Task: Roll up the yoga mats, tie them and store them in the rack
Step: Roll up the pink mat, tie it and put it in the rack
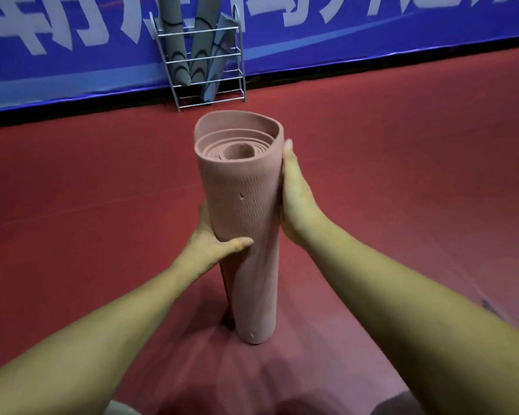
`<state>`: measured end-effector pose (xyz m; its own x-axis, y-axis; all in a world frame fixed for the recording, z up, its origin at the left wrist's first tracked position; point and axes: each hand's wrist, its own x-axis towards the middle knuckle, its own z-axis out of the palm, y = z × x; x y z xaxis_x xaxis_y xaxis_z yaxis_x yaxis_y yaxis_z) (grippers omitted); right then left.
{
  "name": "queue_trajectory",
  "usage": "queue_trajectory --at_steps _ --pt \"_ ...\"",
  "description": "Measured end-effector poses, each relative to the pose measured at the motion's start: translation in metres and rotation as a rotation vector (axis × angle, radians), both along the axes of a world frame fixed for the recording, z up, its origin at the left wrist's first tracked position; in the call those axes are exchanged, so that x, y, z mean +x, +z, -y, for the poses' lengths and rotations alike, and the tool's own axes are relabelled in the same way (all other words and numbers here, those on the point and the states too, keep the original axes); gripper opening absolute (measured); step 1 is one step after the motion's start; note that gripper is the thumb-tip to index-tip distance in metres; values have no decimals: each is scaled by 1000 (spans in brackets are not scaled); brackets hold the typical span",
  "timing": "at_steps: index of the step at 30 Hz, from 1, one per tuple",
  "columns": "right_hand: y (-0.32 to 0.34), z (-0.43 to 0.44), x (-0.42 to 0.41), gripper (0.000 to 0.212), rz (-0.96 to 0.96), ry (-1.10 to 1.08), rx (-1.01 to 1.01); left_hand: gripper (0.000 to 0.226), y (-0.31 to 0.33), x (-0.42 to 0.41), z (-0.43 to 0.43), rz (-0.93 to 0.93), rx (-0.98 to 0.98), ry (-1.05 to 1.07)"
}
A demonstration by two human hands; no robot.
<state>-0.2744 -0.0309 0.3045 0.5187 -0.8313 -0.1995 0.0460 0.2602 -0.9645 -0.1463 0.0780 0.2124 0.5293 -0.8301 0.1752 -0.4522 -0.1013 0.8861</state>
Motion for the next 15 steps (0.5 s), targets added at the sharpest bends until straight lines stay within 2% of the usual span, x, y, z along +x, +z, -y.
queue_trajectory --at_steps 3,5,11,15 --pt "-10 -14 5 75 -108 57 0 102 -8 9 -7 13 -9 26" --pt "-16 -17 7 75 -127 77 25 103 -9 10 -10 -1 -3 40" --pt "-6 -9 3 67 -50 -7 39 115 12 -7 -2 -26 -43 87" --pt "29 21 -15 64 47 -102 -22 116 40 -23 25 -12 -119 97"
